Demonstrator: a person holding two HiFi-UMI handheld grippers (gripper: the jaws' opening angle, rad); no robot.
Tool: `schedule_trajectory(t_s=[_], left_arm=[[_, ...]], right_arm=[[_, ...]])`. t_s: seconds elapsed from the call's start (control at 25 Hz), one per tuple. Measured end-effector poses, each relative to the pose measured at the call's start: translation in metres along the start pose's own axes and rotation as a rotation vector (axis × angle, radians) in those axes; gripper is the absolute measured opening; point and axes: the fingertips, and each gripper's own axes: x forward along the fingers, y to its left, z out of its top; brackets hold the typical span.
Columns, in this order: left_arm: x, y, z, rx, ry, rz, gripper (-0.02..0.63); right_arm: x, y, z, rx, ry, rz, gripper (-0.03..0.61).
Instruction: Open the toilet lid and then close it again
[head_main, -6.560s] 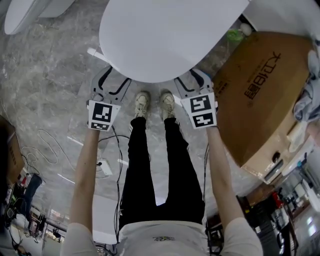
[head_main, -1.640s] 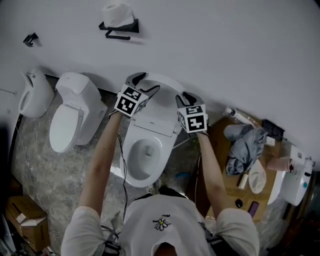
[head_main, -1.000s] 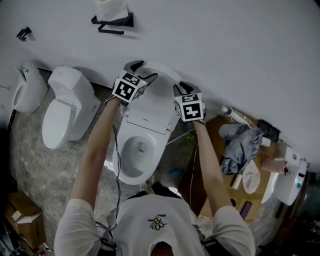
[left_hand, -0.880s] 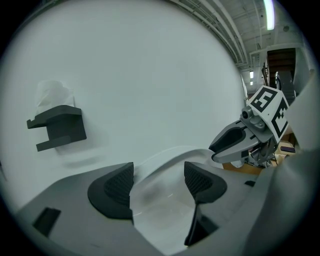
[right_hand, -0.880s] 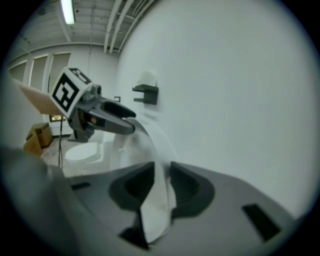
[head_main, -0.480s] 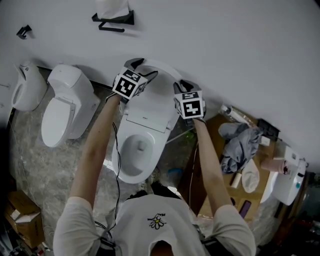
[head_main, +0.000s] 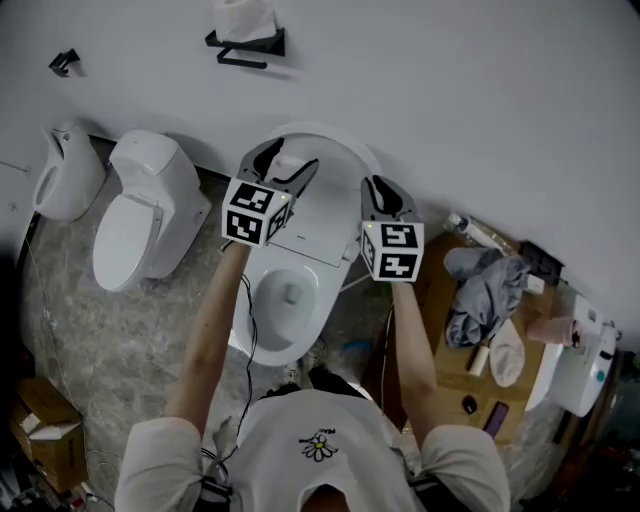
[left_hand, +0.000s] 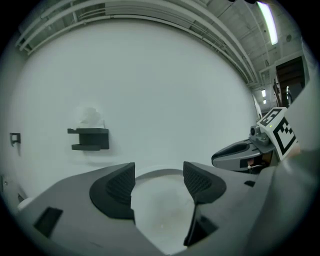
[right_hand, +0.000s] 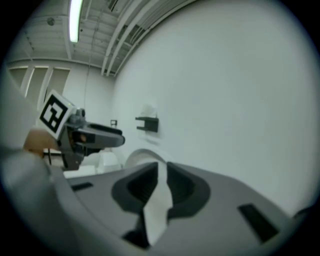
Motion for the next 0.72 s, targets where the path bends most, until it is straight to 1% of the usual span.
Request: schedule_trajectory(t_s=[0.08, 0.16, 0.2, 0.28, 0.32, 0.4, 0.48, 0.6, 0.72], left_arm=[[-0.035, -0.013, 0.004, -0.013, -0.027, 0.052, 0.298], [-0.075, -0.027, 0.009, -0.022, -0.076, 0.116, 0.205], [-0.095, -0.033, 0.01, -0.026, -0.1, 0.149, 0.142], [-0.131, -0.043, 0.009, -0.037, -0.123, 0.207, 0.069], [-0.146, -0.047, 0.008, -0.043, -0.132, 0.231, 0.046], [-0.169, -0.059, 0.007, -0.046, -0.155, 0.26, 0.029], [-0.187, -0.074, 0.004, -0.034, -0.17, 0.265, 0.026], [-0.203, -0.093, -0.004, -0.053, -0.159, 0.253, 0.025], [-0.21, -0.098, -0.003, -0.071, -0.172, 0.245, 0.025]], right_arm=[[-0.027, 0.017, 0.008, 0.004, -0.048, 0.007, 0.066], [-0.055, 0.037, 0.009, -0.007, -0.071, 0.026, 0.06], [-0.068, 0.046, 0.009, -0.013, -0.08, 0.03, 0.06], [-0.094, 0.058, 0.011, -0.02, -0.115, 0.022, 0.055], [-0.107, 0.062, 0.015, -0.021, -0.145, 0.013, 0.049], [-0.129, 0.068, 0.022, -0.02, -0.205, -0.013, 0.037], [-0.147, 0.074, 0.021, -0.004, -0.235, -0.043, 0.032], [-0.169, 0.083, 0.014, 0.027, -0.247, -0.061, 0.029], [-0.18, 0.09, 0.009, 0.046, -0.241, -0.058, 0.029]])
